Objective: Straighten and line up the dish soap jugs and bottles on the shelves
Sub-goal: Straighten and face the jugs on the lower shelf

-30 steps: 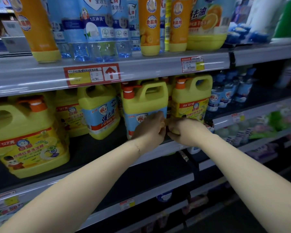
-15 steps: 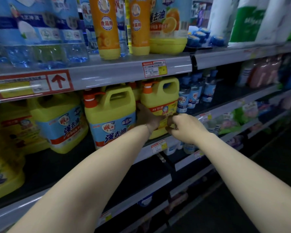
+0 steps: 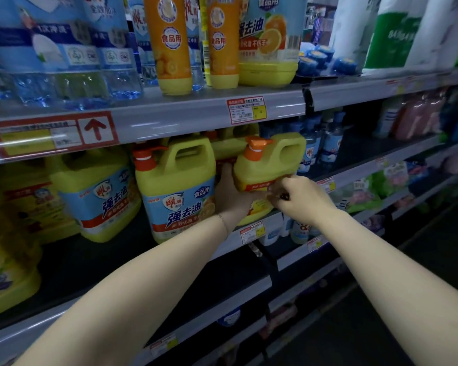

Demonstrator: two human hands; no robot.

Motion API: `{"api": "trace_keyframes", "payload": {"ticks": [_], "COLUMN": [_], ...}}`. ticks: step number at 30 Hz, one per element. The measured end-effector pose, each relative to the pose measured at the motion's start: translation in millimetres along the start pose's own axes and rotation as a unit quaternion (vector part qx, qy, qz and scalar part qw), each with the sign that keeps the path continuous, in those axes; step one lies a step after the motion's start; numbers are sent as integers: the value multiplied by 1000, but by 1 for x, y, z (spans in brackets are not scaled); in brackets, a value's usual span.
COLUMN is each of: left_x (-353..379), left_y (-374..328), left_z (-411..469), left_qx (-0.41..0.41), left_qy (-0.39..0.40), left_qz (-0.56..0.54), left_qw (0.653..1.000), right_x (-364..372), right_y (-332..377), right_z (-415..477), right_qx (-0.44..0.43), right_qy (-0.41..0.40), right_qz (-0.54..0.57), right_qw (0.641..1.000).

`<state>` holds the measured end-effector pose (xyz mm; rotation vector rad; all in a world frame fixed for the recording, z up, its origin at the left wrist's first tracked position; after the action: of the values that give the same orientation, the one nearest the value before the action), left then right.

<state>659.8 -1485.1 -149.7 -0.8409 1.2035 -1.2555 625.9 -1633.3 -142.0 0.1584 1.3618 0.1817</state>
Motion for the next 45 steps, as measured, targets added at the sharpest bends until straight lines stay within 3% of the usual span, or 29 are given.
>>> {"api": "trace_keyframes", "payload": {"ticks": [4, 8, 11, 13, 16, 19, 22, 24, 26, 30, 40, 45], "left_x": [-20, -48, -75, -94, -127, -162, -198, -222, -249, -307, -434, -486], "left_y": [1, 1, 2, 1, 1, 2, 8, 13, 18, 26, 42, 59], "left_z": [-11, -28, -43, -54, -70, -87, -104, -116, -131, -159, -210, -229], "left_qx": [4, -9, -15, -21, -32, -27, -28, -26, -29, -17, -7, -17], "left_qy": [8, 20, 9, 2, 6, -10, -43, -58, -79, -108, -183, -210], "left_qz": [-14, -98, -128, -153, -195, -188, -176, -174, -172, -142, -101, -94], "left_qw": [1000, 995, 992, 988, 980, 982, 983, 983, 981, 984, 978, 973], "right_x": [-13, -27, -28, -25, -13, -2, 16, 32, 43, 62, 98, 111], "right_y": [1, 30, 56, 71, 90, 111, 145, 175, 207, 273, 411, 466], "right_z": [-9, -25, -35, -38, -34, -28, -19, -16, -18, -23, -34, -43], "right_qx": [-55, -179, -243, -242, -209, -200, -197, -198, -212, -234, -289, -297], "right_qy": [-115, -268, -330, -341, -272, -195, -54, 52, 109, 147, 132, 144], "right_qz": [17, 21, 47, 84, 202, 315, 382, 435, 471, 497, 432, 437], "right_qw": [992, 946, 911, 905, 917, 907, 901, 877, 849, 823, 844, 837]}}
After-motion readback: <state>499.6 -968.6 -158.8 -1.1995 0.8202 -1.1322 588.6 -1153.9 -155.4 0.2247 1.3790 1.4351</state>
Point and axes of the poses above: each hand's wrist, its own z-axis towards the middle knuckle, its own x-axis out of the palm, y = z × x, the point moved 5 cm from there along z, towards the middle knuckle, and after that the axes turned 3 degrees about y, right-handed, at the moved point
